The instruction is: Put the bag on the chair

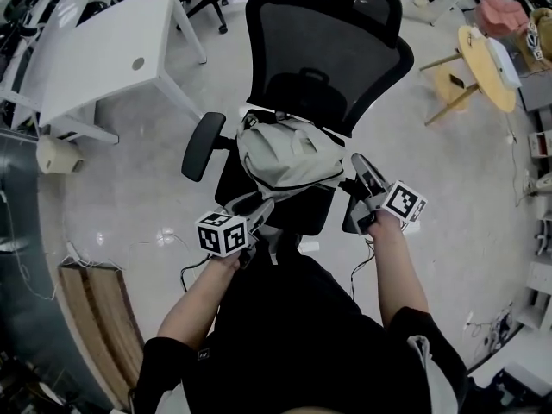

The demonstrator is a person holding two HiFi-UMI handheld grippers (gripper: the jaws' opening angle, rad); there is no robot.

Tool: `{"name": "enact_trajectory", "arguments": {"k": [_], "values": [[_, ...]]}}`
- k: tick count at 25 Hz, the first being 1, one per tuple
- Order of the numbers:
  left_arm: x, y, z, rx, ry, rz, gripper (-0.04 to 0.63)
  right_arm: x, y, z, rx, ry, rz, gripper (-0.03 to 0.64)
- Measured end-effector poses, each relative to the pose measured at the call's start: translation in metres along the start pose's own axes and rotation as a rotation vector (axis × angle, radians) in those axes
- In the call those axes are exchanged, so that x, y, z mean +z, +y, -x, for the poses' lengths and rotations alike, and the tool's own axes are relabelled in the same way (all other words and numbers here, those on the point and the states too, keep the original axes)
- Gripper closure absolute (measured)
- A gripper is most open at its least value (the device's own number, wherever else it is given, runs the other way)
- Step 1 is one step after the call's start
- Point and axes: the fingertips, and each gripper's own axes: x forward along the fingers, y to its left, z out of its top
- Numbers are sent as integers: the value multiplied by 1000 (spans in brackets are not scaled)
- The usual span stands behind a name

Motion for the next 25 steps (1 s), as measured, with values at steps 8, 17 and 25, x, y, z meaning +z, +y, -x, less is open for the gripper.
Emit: {"name": "enact_trajectory", "arguments": {"k": [8,17,25], "values": [[44,-18,24,69,-137,-97,431,14,30,16,76,11,120,514],[83,-49,69,128,-311,-166,454,9,65,40,150,91,349,525],[113,-48,125,134,-386,-250,477,17,116,32,157,34,411,542]]}}
